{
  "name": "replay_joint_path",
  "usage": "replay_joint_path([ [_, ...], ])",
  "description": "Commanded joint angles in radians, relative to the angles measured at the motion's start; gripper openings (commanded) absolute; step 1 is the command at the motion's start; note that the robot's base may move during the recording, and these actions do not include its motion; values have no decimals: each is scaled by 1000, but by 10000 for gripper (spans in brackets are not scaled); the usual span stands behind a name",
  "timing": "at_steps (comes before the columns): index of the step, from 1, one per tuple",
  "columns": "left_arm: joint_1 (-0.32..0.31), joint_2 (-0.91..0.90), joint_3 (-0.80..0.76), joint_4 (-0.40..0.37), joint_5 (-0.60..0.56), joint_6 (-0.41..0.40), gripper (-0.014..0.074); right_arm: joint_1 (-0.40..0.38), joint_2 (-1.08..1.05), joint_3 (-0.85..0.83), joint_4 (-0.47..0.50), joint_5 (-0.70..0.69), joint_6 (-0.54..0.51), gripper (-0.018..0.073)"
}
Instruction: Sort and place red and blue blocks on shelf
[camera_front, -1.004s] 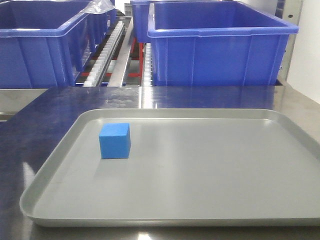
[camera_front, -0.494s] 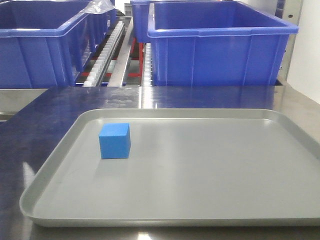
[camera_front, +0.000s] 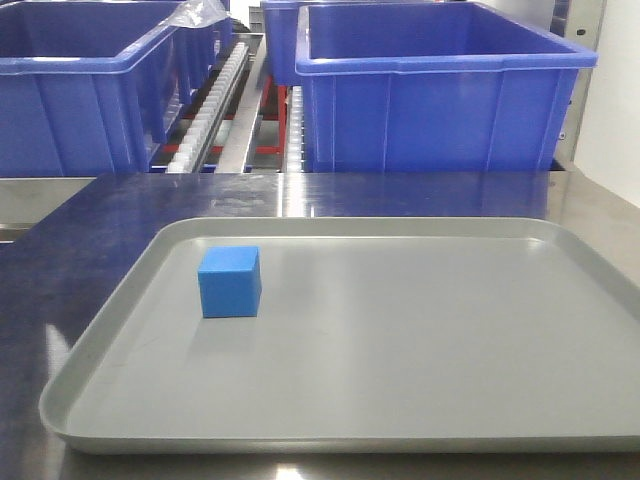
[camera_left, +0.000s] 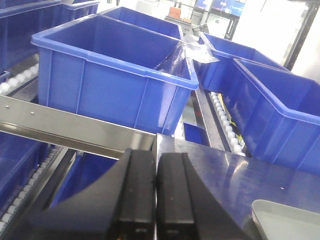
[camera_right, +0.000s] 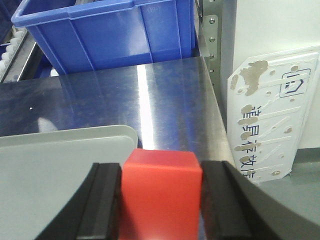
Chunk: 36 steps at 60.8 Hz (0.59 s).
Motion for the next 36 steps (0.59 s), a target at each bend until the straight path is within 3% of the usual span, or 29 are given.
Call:
replay_joint_path([
  [1,-4,-14,22,-1,-82,2,148,-4,3,-27,-10,-87,-1,67],
  [26,-8,-5,9,-1,-80,2,148,-4,3,-27,-10,-87,-1,67],
  [36,-37,144,-110,1,-8,2,148,-4,3,-27,-10,-87,-1,67],
])
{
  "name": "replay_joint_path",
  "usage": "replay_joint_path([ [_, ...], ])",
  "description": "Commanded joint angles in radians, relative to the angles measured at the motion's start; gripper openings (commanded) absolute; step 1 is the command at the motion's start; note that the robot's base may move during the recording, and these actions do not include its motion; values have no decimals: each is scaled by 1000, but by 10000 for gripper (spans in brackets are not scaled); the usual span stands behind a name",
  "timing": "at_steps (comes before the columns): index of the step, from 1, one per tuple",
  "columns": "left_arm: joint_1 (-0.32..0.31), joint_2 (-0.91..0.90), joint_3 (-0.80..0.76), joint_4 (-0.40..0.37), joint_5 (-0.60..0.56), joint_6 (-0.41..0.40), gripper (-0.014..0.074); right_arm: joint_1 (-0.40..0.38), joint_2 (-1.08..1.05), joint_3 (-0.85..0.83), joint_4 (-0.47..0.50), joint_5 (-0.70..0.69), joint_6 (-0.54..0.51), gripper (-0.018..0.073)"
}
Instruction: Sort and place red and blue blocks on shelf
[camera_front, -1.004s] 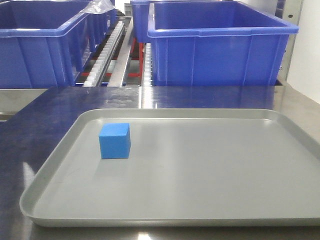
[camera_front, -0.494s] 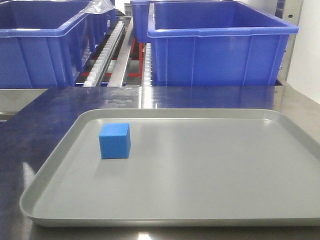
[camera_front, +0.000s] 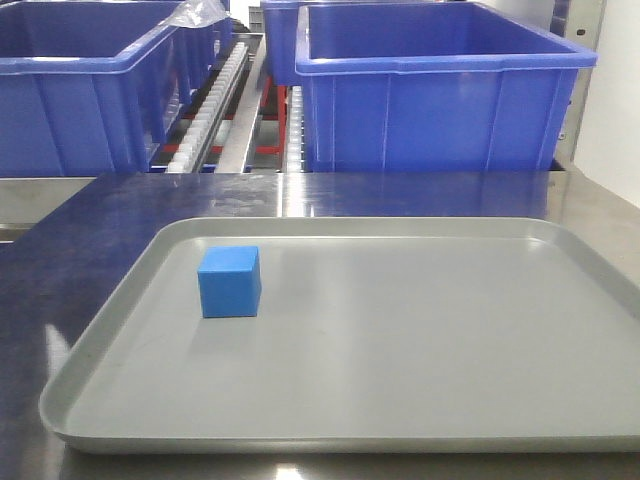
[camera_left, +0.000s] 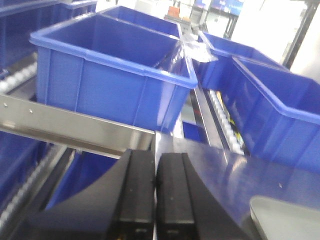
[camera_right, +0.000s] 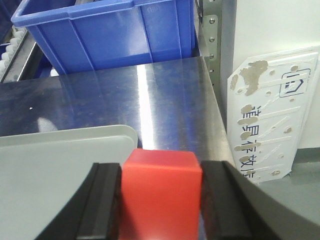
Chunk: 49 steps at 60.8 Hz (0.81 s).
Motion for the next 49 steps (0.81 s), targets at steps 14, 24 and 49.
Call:
replay_joint_path([
  [14,-47,456,-396,45,153,2,148,-4,3,-27,-10,-87,-1,67],
  [24,-47,615,-529,48,176,2,148,-4,3,-27,-10,-87,-1,67],
  [49,-47,648,-554,1,153,2,148,-4,3,-27,-10,-87,-1,67],
])
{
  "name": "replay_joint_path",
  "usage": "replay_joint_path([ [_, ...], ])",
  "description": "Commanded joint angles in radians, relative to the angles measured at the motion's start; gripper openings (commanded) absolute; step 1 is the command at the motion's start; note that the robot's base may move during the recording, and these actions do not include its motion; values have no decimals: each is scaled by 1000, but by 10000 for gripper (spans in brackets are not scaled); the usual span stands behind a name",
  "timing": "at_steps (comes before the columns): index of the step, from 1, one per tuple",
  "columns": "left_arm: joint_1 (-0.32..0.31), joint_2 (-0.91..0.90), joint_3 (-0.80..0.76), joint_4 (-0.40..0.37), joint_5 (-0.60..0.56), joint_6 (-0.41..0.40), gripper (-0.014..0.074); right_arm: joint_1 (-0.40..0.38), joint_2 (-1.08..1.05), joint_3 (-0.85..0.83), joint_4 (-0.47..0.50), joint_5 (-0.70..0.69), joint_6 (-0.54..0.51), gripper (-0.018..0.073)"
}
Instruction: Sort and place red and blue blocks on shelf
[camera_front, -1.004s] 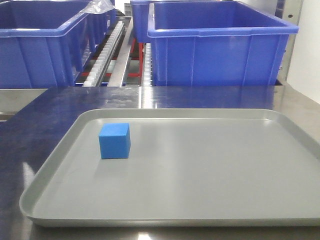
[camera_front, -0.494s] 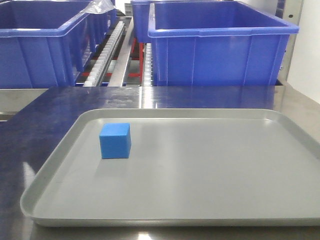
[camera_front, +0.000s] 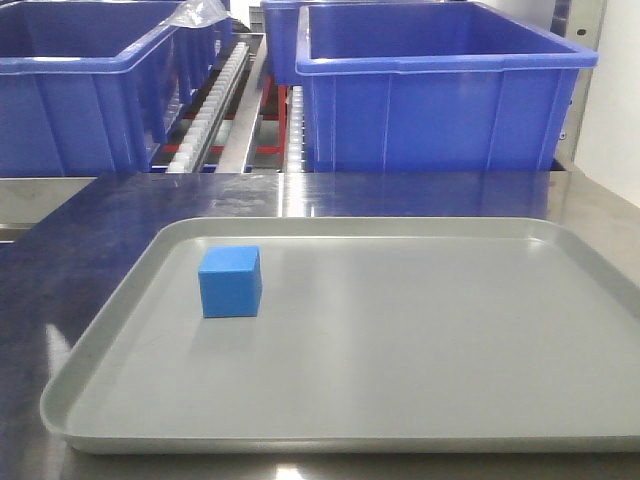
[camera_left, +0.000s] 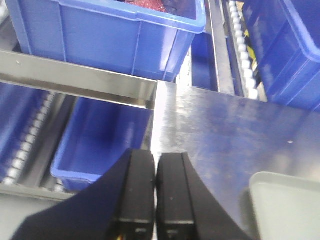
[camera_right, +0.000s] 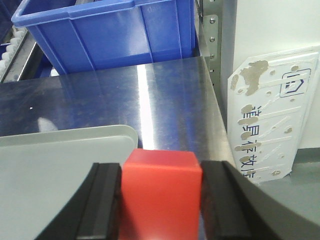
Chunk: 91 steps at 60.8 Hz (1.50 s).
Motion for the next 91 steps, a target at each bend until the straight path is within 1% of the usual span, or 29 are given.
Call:
replay_joint_path([
  [1,-8,1,-36,-27,-92,2,148,-4,3,-27,-10,-87,-1,67],
  [20,-8,1,-34,-25,-71,2,148,-4,3,-27,-10,-87,-1,67],
  [36,-8,1,-34,-27,19,2,148,-4,3,-27,-10,-87,-1,67],
  [42,-8,1,-34,11,52,2,148,-4,3,-27,-10,-87,-1,67],
  [51,-8,24,-34,35,79,2,148,-4,3,-27,-10,-87,-1,67],
  [63,-8,112,-36,35,215,4,154,-4,3,-27,-10,-87,-1,67],
  [67,-8,148,-36,35,245,17,188,-4,3,-27,-10,-87,-1,67],
  [71,-8,173,-36,33,248,31,251,-4,3,-27,-10,-87,-1,67],
  [78,-8,198,-38,23,244,31,414,-4,3,-27,-10,-87,-1,67],
  [82,-8,208,-48,4,252,31,477,-4,3,-27,-10,-87,-1,67],
  [85,-14,217,-67,-7,270,31,489,-4,3,-27,-10,-87,-1,67],
  [91,-52,234,-121,-18,328,37,488,-4,3,-27,-10,-87,-1,67],
])
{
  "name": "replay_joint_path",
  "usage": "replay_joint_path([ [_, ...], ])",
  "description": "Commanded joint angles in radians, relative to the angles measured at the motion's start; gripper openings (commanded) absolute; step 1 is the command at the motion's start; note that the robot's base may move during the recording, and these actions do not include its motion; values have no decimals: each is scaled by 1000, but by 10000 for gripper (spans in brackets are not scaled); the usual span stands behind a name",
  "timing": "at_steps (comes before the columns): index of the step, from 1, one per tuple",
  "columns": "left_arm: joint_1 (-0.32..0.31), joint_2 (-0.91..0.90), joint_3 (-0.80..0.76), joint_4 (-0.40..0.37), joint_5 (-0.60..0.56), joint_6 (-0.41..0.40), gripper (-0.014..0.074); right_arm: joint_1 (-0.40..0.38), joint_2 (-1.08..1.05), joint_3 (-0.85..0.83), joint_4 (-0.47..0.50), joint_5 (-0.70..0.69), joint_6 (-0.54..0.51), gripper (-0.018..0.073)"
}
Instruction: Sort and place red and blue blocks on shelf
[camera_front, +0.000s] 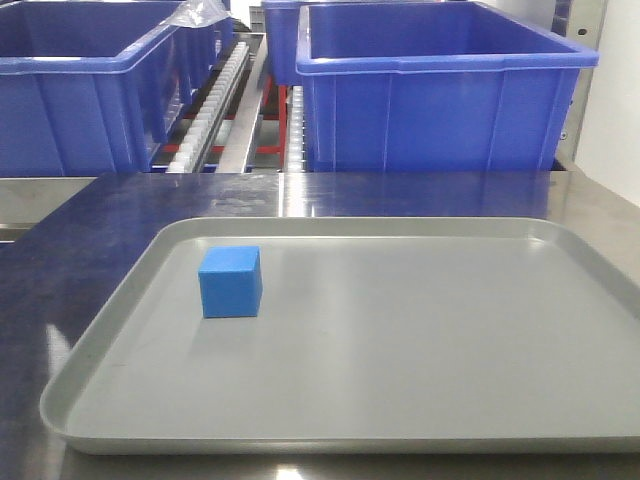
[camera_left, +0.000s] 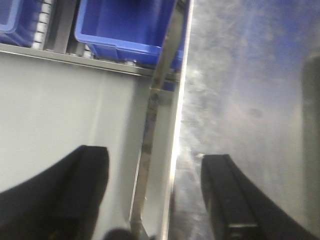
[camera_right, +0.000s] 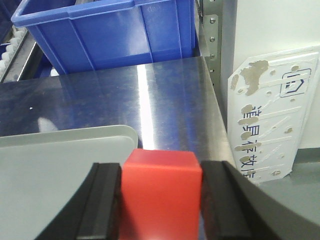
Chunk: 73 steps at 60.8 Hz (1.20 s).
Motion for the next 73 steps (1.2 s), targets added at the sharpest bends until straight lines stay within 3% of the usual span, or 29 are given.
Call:
replay_joint_path([
  [1,-41,13,-79,-20,-3,8,486,-4,3,-27,-10,-87,-1,67],
  [25,-231,228,-368,-50,190,8,480,-4,3,-27,-10,-87,-1,67],
  [53,-454,449,-541,-79,154,-67,479,-4,3,-27,-10,-87,-1,67],
  [73,-558,545,-592,-70,100,-148,479,-4,3,-27,-10,-87,-1,67],
])
